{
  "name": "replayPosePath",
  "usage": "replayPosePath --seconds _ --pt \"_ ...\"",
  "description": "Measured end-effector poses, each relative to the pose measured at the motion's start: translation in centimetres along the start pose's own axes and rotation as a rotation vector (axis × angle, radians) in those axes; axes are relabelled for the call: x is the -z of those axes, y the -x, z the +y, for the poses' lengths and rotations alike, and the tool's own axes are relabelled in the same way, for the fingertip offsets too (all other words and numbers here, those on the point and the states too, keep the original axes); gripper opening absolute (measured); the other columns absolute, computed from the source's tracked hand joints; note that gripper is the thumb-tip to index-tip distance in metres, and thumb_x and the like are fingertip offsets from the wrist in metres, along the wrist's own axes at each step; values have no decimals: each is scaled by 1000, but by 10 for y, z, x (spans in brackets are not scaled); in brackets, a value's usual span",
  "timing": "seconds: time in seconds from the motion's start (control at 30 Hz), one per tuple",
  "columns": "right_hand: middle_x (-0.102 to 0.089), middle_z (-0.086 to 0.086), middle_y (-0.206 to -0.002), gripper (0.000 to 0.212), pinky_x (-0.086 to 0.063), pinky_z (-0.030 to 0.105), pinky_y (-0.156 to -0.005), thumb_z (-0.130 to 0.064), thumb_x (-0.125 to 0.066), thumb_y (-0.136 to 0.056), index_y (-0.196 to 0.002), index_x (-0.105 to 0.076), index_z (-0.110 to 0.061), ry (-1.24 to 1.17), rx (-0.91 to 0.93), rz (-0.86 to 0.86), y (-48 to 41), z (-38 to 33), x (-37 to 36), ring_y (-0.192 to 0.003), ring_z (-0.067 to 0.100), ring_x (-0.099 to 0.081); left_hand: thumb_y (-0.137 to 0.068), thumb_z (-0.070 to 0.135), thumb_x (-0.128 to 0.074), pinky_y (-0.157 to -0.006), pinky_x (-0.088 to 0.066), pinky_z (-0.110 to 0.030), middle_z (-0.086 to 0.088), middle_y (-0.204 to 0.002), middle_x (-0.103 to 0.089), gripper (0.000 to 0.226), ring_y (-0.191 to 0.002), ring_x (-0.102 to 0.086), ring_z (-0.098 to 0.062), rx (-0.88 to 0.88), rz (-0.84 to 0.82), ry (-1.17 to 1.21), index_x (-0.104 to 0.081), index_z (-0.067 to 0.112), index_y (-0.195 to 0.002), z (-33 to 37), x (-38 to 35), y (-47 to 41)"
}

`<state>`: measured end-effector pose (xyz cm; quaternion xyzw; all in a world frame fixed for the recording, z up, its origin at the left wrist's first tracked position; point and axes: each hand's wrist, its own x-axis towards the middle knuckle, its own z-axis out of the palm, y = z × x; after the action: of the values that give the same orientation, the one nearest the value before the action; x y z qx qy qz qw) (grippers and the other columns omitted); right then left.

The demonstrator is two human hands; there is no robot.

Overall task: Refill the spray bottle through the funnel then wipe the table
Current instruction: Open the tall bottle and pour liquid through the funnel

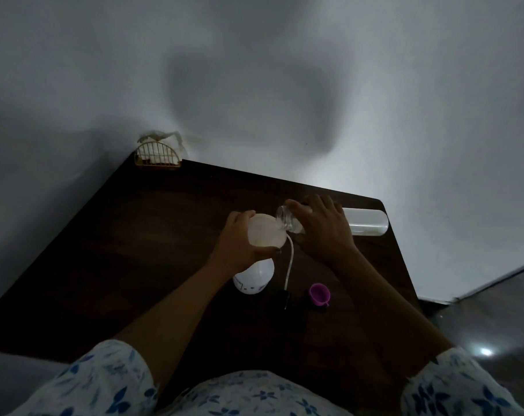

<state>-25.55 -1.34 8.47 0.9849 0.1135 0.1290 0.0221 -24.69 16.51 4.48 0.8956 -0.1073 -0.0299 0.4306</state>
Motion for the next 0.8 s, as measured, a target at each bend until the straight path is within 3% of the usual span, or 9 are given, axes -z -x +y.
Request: replayPosePath --seconds 0.8 --pt "-51 12 -123 65 -38 42 -93 -33 -74 -74 -132 -46 -24 5 13 -14 -1 -4 -4 -113 31 -45 -64 43 -79 -87 -34 -23 -6 -138 -33 93 -119 -41 -19 -12 13 -28 -32 14 -139 -10 0 -1"
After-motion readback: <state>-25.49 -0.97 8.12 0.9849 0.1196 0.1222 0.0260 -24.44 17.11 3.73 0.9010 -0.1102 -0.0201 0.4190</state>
